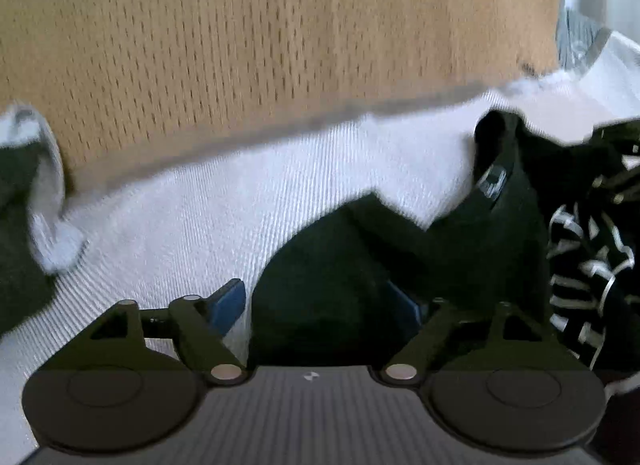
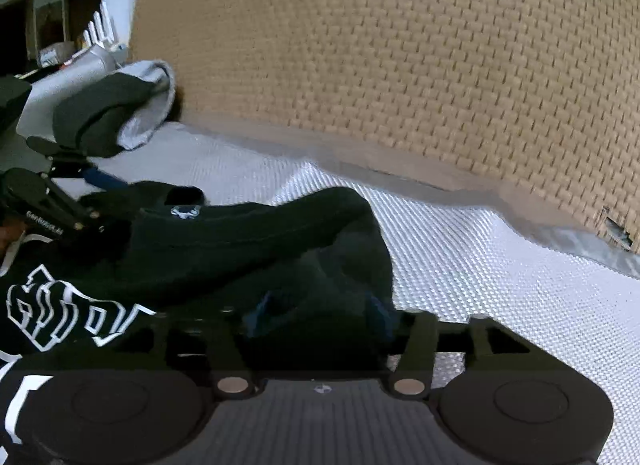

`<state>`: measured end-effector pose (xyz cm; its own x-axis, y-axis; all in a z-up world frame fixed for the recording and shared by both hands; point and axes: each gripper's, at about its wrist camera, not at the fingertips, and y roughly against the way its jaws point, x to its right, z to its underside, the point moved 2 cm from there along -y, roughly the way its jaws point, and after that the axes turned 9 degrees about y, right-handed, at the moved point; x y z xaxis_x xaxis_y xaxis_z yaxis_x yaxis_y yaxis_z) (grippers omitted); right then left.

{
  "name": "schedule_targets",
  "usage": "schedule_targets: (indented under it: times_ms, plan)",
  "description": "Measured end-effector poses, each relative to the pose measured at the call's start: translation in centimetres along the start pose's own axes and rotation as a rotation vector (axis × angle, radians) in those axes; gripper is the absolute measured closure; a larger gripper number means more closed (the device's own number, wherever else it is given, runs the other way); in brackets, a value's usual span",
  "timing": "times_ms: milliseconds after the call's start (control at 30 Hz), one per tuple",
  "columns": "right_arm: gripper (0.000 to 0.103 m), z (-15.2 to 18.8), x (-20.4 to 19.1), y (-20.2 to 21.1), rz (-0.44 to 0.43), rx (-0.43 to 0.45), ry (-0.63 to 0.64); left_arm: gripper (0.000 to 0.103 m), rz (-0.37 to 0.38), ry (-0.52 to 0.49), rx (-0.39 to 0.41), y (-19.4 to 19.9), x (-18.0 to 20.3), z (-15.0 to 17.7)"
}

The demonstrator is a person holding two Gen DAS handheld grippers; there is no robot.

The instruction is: Fold clothes

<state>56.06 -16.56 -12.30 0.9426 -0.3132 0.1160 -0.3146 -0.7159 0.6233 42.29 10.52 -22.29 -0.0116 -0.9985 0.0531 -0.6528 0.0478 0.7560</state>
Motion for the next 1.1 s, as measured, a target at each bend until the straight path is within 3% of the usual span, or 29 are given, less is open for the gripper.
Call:
schedule_targets:
  times_ms: [167,233,300,333,367,400,433,500,600,667,733,800,867,967,1033,1100]
  plan:
    - [0.039,-0.2,0.6,-0.7,0.019,-0.014,-0.018,0.024,0.042,-0.03,0.033,0.1,1.5,0.8]
    - [0.039,-0.1,0.7,-0.8,0.026,-0.017,-0.031,0.038,0.047,-0.035,0.052,0.2,1.8,1.0]
    - [0.039,0.0,1.1,-1.1,0.024,-0.029,-0.057,0.069,0.056,-0.017,0.064,0.3,1.8,1.0]
    - [0.04,0.2,1.2,-1.2,0.019,-0.029,-0.077,0.074,0.056,-0.008,0.066,0.4,1.8,0.9]
    - [0.043,0.1,1.3,-1.1,0.019,-0.029,-0.083,0.081,0.049,-0.015,0.071,0.6,1.9,0.8]
    - [0.055,0.0,1.2,-1.1,0.024,-0.039,-0.084,0.087,0.042,-0.025,0.076,0.8,2.1,0.8]
    - [0.068,-0.1,1.1,-1.0,0.027,-0.049,-0.084,0.089,0.029,-0.043,0.09,1.0,2.1,0.6]
    - [0.081,-0.5,0.8,-0.8,0.008,-0.066,-0.079,0.09,-0.006,-0.044,0.138,2.0,2.3,0.4]
    - [0.084,-0.7,0.4,-0.3,0.085,-0.079,-0.021,0.09,-0.08,0.046,0.21,3.6,1.2,-0.1]
    - [0.085,-0.7,0.5,0.0,0.132,-0.077,0.0,0.09,-0.08,0.115,0.215,4.2,0.2,-0.5]
    - [0.086,-0.8,0.7,0.3,0.176,-0.068,0.014,0.09,-0.132,0.104,0.248,5.0,0.6,-0.6]
    - [0.088,-1.1,0.7,0.9,0.238,-0.056,0.027,0.098,-0.161,0.092,0.274,5.5,1.4,-0.7]
    - [0.09,-1.4,0.9,1.7,0.317,-0.035,0.057,0.097,-0.138,0.086,0.332,6.5,1.8,-1.0]
    - [0.09,-1.4,2.1,2.8,0.368,-0.029,0.046,0.097,-0.131,0.109,0.297,5.9,1.8,-2.0]
    - [0.09,-0.4,3.4,3.0,0.318,-0.063,-0.028,0.096,-0.074,0.147,0.209,4.4,1.6,-1.7]
    - [0.089,1.7,3.5,2.6,0.261,-0.112,-0.073,0.092,-0.061,0.121,0.182,3.1,2.2,-0.5]
